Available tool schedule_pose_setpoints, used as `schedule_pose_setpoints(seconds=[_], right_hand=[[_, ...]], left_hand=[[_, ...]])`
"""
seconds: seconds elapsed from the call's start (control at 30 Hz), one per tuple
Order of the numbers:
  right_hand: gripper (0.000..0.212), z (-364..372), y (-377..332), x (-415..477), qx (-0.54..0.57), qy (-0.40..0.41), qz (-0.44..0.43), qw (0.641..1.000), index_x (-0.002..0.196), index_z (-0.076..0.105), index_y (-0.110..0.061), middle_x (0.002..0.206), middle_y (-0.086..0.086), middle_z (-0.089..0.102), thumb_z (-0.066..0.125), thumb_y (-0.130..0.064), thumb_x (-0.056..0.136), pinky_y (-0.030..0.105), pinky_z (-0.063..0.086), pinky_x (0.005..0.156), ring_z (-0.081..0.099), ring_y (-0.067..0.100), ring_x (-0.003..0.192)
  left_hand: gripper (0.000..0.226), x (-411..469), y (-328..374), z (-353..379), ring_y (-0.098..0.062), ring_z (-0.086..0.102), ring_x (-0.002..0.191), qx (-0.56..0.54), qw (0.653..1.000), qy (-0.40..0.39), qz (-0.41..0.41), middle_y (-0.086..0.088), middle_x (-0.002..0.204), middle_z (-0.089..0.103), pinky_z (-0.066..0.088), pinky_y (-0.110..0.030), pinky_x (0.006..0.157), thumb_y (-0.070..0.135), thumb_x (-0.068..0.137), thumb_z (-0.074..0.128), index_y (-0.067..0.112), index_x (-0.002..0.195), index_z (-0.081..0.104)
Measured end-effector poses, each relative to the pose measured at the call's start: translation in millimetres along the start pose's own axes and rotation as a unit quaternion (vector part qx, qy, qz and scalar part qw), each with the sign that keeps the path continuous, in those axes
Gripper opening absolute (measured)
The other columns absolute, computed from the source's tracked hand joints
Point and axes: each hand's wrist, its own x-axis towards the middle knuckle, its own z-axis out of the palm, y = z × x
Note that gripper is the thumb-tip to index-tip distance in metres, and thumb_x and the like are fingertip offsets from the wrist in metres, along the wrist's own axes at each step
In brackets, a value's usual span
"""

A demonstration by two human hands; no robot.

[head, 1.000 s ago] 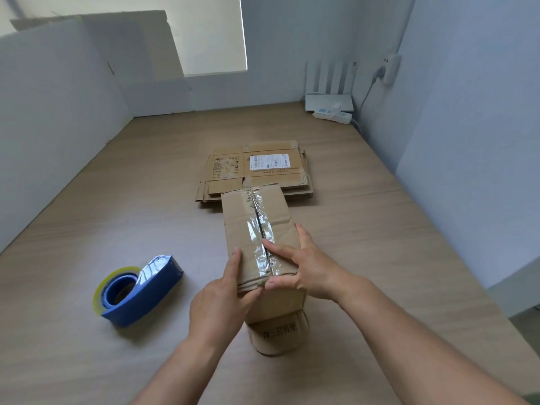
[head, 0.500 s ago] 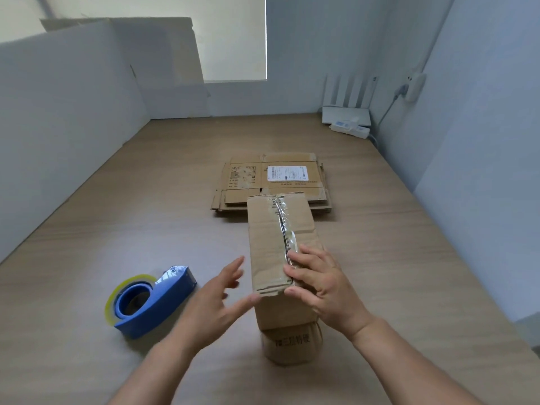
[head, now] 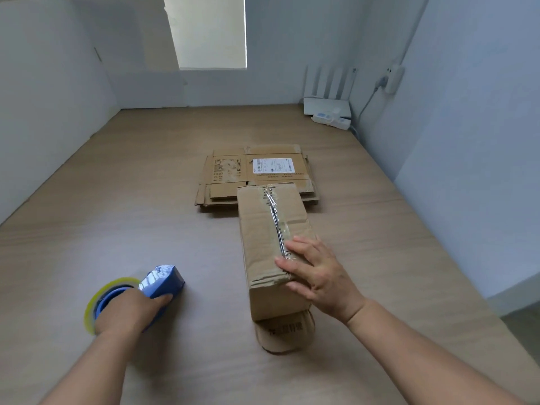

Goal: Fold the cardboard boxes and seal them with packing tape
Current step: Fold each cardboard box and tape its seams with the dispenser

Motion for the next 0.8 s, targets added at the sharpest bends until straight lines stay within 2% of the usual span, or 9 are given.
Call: schedule_pose_setpoints(seconds=[0.07, 0.17, 0.27, 0.37, 0.43, 0.5, 0.63, 0.73, 0.8], right_hand=[[0.045, -3.0, -1.5, 0.7, 0.013, -0.018, 0.023, 0.999, 0.110, 0.072, -0.013, 0.120, 0.017, 0.063, 0.082, -0.024, 0.068, 0.060, 0.046, 0.090, 0.056, 0.036, 0.116], [0.045, -7.3, -7.3, -0.1, 0.022, -0.048, 0.063, 0.997, 0.115, 0.070, -0.020, 0.127, 0.009, 0.059, 0.077, -0.038, 0.073, 0.058, 0.040, 0.098, 0.050, 0.028, 0.124], [0.041, -12.7, -11.7, 3.7, 0.073, -0.056, 0.136, 0.986, 0.115, 0.069, -0.026, 0.131, -0.001, 0.055, 0.064, -0.049, 0.081, 0.055, 0.025, 0.110, 0.044, 0.016, 0.130], [0.032, -25.4, -16.5, 12.9, 0.150, -0.014, 0.192, 0.970, 0.112, 0.069, -0.023, 0.127, -0.005, 0.056, 0.063, -0.041, 0.086, 0.049, 0.021, 0.113, 0.046, 0.009, 0.125], [0.034, -39.3, -23.4, 21.0, 0.225, 0.039, 0.211, 0.950, 0.112, 0.068, -0.025, 0.123, -0.008, 0.056, 0.060, -0.042, 0.083, 0.035, 0.032, 0.109, 0.048, 0.007, 0.120], [0.034, -53.3, -33.2, 29.4, 0.317, 0.041, 0.222, 0.921, 0.114, 0.064, -0.032, 0.121, -0.015, 0.056, 0.058, -0.044, 0.082, 0.021, 0.037, 0.101, 0.050, -0.001, 0.116], [0.034, -70.2, -50.6, 42.8, 0.420, -0.035, 0.214, 0.881, 0.117, 0.060, -0.036, 0.113, -0.012, 0.061, 0.062, -0.041, 0.083, 0.026, 0.048, 0.093, 0.058, 0.001, 0.104], [0.019, -75.3, -56.6, 47.2, 0.454, -0.016, 0.206, 0.867, 0.107, 0.067, -0.022, 0.100, -0.003, 0.068, 0.066, -0.019, 0.088, 0.030, 0.053, 0.087, 0.064, 0.006, 0.094], [0.008, -77.1, -55.8, 47.4, 0.475, 0.006, 0.207, 0.855, 0.093, 0.069, -0.011, 0.085, 0.000, 0.067, 0.065, -0.007, 0.087, 0.026, 0.053, 0.075, 0.062, 0.008, 0.080]], left_hand=[[0.041, 5.1, -3.4, -9.5, -0.021, 0.060, 0.070, -0.027, 0.999, -0.031, 0.018, -0.003, 0.076, 0.063, 0.039, -0.030, 0.058, 0.055, 0.076, 0.070, 0.015, 0.080, 0.060], [0.043, -6.3, -0.6, -23.0, -0.021, 0.061, 0.075, -0.137, 0.985, -0.063, 0.082, 0.000, 0.085, 0.065, 0.041, -0.031, 0.059, 0.058, 0.061, 0.070, 0.022, 0.084, 0.061], [0.044, -32.0, 12.8, -47.4, -0.016, 0.066, 0.072, -0.239, 0.948, -0.130, 0.167, 0.006, 0.084, 0.069, 0.047, -0.026, 0.056, 0.060, 0.051, 0.069, 0.032, 0.086, 0.065], [0.043, -59.6, 28.5, -74.9, -0.007, 0.066, 0.069, -0.263, 0.904, -0.188, 0.280, 0.007, 0.082, 0.072, 0.047, -0.020, 0.060, 0.063, 0.050, 0.069, 0.038, 0.085, 0.069], [0.041, -77.1, 40.6, -91.4, -0.005, 0.064, 0.069, -0.263, 0.878, -0.204, 0.344, 0.007, 0.084, 0.071, 0.045, -0.015, 0.059, 0.060, 0.051, 0.069, 0.043, 0.088, 0.068], [0.037, -91.6, 51.7, -103.2, -0.004, 0.062, 0.067, -0.270, 0.856, -0.215, 0.385, 0.007, 0.082, 0.070, 0.046, -0.014, 0.058, 0.055, 0.052, 0.070, 0.043, 0.088, 0.069], [0.034, -109.8, 67.4, -115.5, -0.004, 0.060, 0.063, -0.259, 0.834, -0.235, 0.427, 0.008, 0.076, 0.069, 0.043, -0.012, 0.055, 0.052, 0.052, 0.071, 0.043, 0.084, 0.070], [0.035, -115.8, 73.2, -117.1, -0.003, 0.060, 0.062, -0.244, 0.830, -0.248, 0.435, 0.007, 0.077, 0.070, 0.042, -0.012, 0.054, 0.053, 0.051, 0.072, 0.042, 0.084, 0.070], [0.035, -116.7, 74.6, -116.2, -0.004, 0.061, 0.062, -0.236, 0.834, -0.251, 0.431, 0.007, 0.078, 0.070, 0.042, -0.012, 0.053, 0.054, 0.050, 0.072, 0.041, 0.083, 0.070]])
